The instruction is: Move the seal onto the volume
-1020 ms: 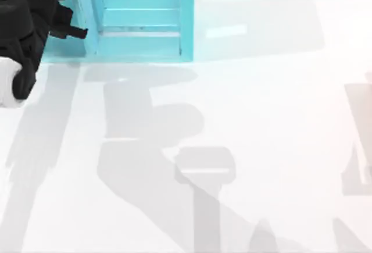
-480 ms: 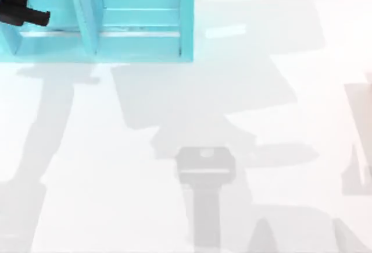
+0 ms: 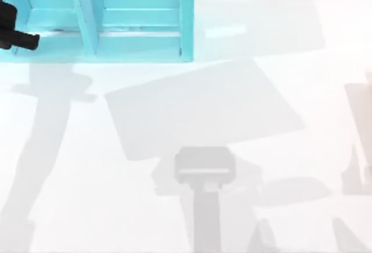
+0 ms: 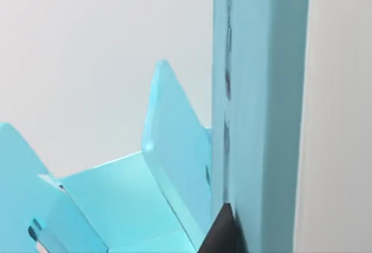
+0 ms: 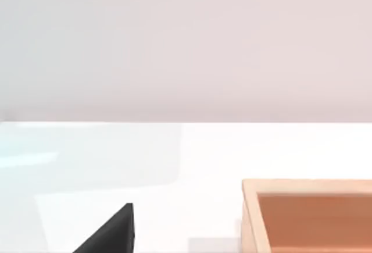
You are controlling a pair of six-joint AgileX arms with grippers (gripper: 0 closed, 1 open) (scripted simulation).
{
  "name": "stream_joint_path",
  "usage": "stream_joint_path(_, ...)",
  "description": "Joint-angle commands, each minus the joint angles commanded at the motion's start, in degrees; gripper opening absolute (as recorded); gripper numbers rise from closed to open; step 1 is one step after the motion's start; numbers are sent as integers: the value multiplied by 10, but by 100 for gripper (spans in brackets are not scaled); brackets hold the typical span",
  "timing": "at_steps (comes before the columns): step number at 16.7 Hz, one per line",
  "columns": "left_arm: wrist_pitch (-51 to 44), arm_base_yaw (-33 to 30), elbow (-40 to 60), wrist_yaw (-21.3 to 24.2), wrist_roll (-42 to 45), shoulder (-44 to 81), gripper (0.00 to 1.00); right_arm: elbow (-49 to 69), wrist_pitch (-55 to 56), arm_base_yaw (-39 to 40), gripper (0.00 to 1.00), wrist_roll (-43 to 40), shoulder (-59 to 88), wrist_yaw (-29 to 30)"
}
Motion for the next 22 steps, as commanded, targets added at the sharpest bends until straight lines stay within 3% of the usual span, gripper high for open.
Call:
stream_joint_path(5, -2, -2, 5, -3, -13, 4, 0, 0, 0, 0, 100, 0, 0, 0)
stream_joint_path(10, -41, -48, 56, -42, -151, 22, 0, 0, 0, 0, 100, 0, 0, 0)
stream_joint_path(15, -128, -126, 130, -118, -403, 76, 0, 0, 0, 0, 100, 0, 0, 0)
stream_joint_path(22, -302, -278, 243, -261, -861, 219, 0, 0, 0, 0, 100, 0, 0, 0)
